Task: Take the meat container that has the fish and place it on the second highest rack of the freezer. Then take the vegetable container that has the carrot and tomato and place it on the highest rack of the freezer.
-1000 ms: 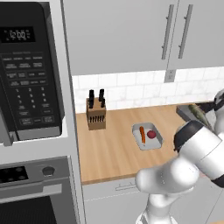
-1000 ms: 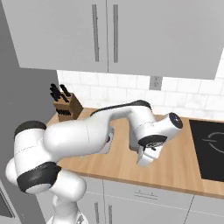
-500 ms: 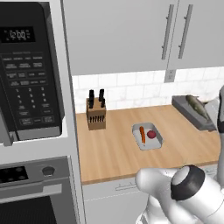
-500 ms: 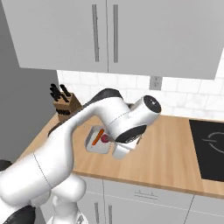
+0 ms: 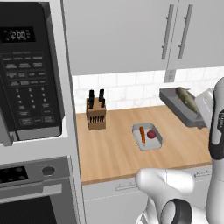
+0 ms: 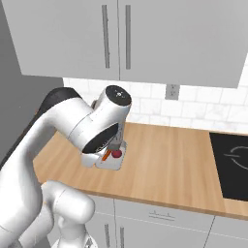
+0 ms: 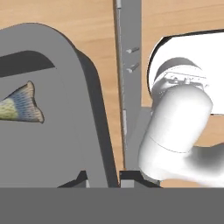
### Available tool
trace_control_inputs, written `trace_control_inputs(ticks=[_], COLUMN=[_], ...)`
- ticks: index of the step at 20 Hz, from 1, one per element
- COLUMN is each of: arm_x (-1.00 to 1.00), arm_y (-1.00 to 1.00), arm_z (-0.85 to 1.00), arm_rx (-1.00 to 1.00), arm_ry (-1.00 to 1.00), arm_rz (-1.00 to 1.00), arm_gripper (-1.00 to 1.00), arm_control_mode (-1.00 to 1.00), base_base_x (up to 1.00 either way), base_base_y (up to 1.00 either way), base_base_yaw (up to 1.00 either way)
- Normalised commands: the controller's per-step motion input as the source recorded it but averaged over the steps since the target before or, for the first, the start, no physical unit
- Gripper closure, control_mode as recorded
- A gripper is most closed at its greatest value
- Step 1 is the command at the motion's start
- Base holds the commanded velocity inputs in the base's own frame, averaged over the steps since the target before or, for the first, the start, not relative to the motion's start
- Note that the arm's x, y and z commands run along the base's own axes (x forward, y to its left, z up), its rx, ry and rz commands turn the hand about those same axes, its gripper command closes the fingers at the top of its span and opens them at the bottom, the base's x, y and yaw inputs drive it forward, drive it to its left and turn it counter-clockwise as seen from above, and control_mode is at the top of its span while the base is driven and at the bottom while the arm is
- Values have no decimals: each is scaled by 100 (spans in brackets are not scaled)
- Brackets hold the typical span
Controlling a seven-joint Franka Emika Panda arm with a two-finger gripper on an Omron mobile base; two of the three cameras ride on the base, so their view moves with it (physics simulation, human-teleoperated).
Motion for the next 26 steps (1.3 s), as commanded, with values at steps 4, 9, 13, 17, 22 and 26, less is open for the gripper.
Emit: trace_control_inputs(ticks=[4,9,13,17,22,26], arm_x=[-47,-15,1,6,-6,0], arm_y=[65,46,11,0,0,0], arm_z=[43,9,-15,-11,0,0], arm_rx=[0,0,0,0,0,0], arm_ry=[0,-2,1,0,-2,0], arm_rz=[0,0,2,3,0,0], arm_gripper=[100,100,100,100,100,100], arm_control_mode=[-100,-100,-100,-100,100,100], base_base_x=[0,0,0,0,-74,-79], base_base_y=[0,0,0,0,6,61], base_base_yaw=[0,0,0,0,2,13])
